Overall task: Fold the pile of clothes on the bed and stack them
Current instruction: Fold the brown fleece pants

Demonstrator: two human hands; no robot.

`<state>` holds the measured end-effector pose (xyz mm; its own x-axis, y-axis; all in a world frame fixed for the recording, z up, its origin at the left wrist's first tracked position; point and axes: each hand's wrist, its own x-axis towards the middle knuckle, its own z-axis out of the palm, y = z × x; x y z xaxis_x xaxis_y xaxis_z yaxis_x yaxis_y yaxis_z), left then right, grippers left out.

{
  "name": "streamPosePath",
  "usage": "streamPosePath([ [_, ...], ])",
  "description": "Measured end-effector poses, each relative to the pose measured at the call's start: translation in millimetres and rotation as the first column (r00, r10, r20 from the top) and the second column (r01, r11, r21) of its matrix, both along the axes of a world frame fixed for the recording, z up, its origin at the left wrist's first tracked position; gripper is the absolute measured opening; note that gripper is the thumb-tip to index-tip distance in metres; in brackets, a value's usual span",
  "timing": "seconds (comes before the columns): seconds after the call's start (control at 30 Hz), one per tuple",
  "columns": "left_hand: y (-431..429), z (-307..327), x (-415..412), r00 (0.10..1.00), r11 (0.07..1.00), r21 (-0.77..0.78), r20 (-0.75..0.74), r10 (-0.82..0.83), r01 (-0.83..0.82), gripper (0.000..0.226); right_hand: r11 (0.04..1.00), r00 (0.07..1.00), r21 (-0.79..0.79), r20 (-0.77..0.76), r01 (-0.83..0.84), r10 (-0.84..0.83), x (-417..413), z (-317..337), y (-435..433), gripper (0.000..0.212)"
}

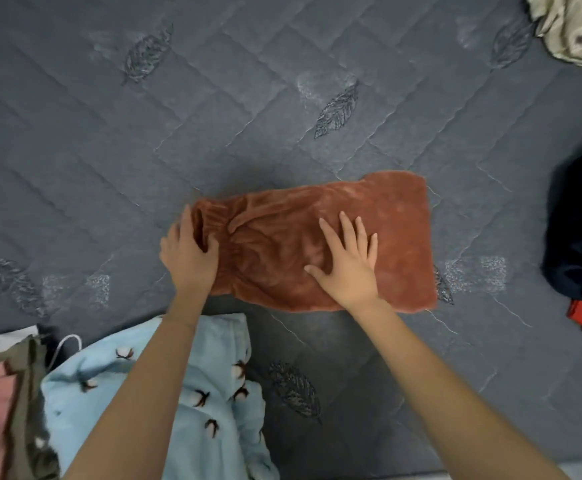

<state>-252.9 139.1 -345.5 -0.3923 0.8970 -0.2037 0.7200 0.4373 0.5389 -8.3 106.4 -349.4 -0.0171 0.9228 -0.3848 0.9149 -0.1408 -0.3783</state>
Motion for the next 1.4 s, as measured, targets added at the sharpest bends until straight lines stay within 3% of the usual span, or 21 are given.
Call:
streamPosePath([
  [0.07, -6.1, 0.3, 13.6, 0.966, 0.985, 0.085, -0.224, -0.129, 0.151, 0.060, 0.993, 0.999, -0.109, 0.021, -0.043, 0.045, 5.7, -4.9, 1.5, 0.083],
  [0.13, -9.1, -0.8, 33.8, 0.912, 0.931, 0.129, -0.286, -0.295, 0.342, 0.054, 0.990, 0.997, -0.121, -0.005, -0.072, 0.072, 10.6, -7.3, 1.7, 0.070],
  [0.23, -17.4, -15.1, 73.1, 0.744, 0.778, 0.043, -0.327, -0.582, 0.627, 0.054, 1.000, 0.996, 0.016, -0.087, 0.002, 0.000, 18.4, -7.4, 3.6, 0.050],
  [0.3, -23.8, -29.7, 91.5, 0.635, 0.692, -0.082, -0.331, -0.698, 0.717, 0.063, 0.995, 1.000, 0.098, -0.016, 0.024, -0.022, 26.4, -8.0, 4.5, 0.052],
  [0.33, -26.7, -38.8, 96.6, 0.621, 0.685, -0.137, -0.324, -0.713, 0.715, 0.068, 0.994, 0.999, 0.105, 0.034, 0.028, -0.032, 32.9, -10.3, 5.4, 0.056],
  [0.47, -30.4, -70.3, 88.7, 0.653, 0.727, -0.237, -0.325, -0.684, 0.644, 0.079, 0.988, 0.977, 0.015, 0.150, 0.152, -0.152, 69.9, -22.4, 7.6, 0.086],
  [0.6, -29.1, -79.6, 72.7, 0.684, 0.748, -0.229, -0.305, -0.663, 0.623, 0.085, 0.957, 0.958, -0.086, 0.095, 0.278, -0.270, 94.1, -32.1, 8.7, 0.104],
  [0.7, -29.2, -73.5, 77.5, 0.696, 0.757, -0.256, -0.298, -0.653, 0.601, 0.086, 0.946, 0.953, -0.121, 0.017, 0.302, -0.302, 98.1, -33.8, 10.0, 0.105],
  [0.8, -31.0, -61.8, 92.4, 0.747, 0.795, -0.257, -0.275, -0.605, 0.549, 0.085, 0.883, 0.871, -0.111, -0.149, 0.456, -0.469, 107.0, -34.2, 9.2, 0.097],
  [0.87, -35.3, -53.8, 104.8, 0.765, 0.804, -0.214, -0.250, -0.594, 0.554, 0.081, 0.751, 0.703, -0.211, -0.265, 0.626, -0.660, 117.5, -36.2, 7.1, 0.095],
  [0.93, -41.5, -49.2, 119.9, 0.751, 0.786, -0.157, -0.234, -0.618, 0.598, 0.075, 0.660, 0.581, -0.290, -0.316, 0.693, -0.750, 122.8, -34.7, 4.9, 0.095],
  [1.0, -45.1, -48.0, 137.9, 0.749, 0.774, -0.124, -0.195, -0.633, 0.621, 0.071, 0.630, 0.524, -0.327, -0.359, 0.704, -0.772, 121.7, -31.2, 3.8, 0.082],
  [1.1, -46.7, -47.9, 166.1, 0.821, 0.830, -0.117, -0.124, -0.558, 0.546, 0.067, 0.551, 0.419, -0.416, -0.369, 0.723, -0.830, 122.2, -25.8, 2.7, 0.050],
  [1.2, -49.0, -47.7, 188.2, 0.864, 0.867, -0.149, -0.109, -0.492, 0.475, 0.067, 0.541, 0.389, -0.418, -0.397, 0.730, -0.831, 132.7, -18.3, 2.1, 0.024],
  [1.4, -63.9, -41.4, 228.5, 0.813, 0.825, -0.151, -0.146, -0.563, 0.545, 0.067, 0.522, 0.392, -0.201, -0.456, 0.829, -0.799, 169.5, 2.7, -6.7, 0.023],
])
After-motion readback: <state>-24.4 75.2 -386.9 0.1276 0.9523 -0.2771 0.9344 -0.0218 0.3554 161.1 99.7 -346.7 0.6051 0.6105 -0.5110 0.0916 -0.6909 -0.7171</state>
